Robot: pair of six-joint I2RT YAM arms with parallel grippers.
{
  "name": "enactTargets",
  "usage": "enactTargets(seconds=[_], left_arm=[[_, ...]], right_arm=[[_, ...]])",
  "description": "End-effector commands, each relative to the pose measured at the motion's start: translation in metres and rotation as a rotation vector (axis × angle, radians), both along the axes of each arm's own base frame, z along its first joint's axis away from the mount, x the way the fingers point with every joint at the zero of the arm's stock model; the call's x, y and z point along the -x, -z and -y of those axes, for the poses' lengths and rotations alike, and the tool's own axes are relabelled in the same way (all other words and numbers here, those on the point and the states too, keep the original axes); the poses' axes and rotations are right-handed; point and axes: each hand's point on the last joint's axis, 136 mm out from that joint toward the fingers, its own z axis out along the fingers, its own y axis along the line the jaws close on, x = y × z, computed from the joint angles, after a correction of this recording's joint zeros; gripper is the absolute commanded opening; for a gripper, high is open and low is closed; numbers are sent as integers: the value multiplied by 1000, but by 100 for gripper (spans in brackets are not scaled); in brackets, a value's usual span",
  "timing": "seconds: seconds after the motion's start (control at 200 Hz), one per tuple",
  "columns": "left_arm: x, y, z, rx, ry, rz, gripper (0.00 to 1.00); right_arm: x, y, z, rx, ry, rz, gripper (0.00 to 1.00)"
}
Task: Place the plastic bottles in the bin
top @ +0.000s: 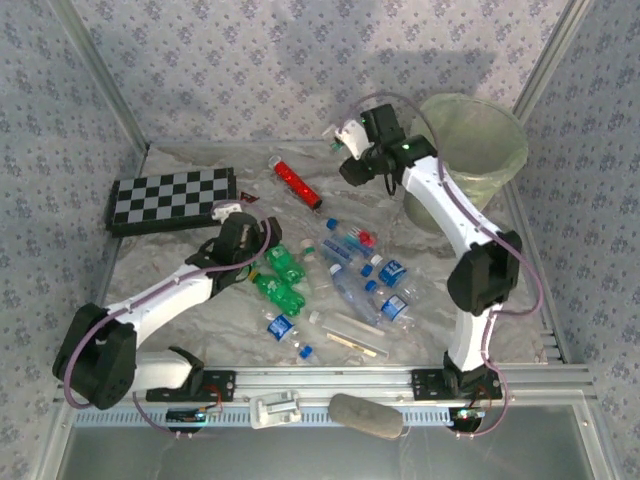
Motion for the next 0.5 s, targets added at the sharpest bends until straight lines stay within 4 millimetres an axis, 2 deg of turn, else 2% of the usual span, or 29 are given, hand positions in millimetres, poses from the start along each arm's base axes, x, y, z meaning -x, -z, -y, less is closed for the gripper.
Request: enactTargets(seconds=[0.0,0.12,0.215,0.35,0.495], left_arm=[[-8,-11,18,6,58,22,100],[-10,-11,28,3,82,23,100],[-10,-12,32,2,95,28,100],[-11,-11,38,4,119,21,100],[-10,-9,42,8,136,13,100]], right_arm=[[6,-62,6,-162,27,147,52],[16,-99,26,-254,75,222,52],[17,-121,51,-291,152,295,51],[17,-140,96,-336,294,368,51],[17,-144,147,-384,448,391,51]])
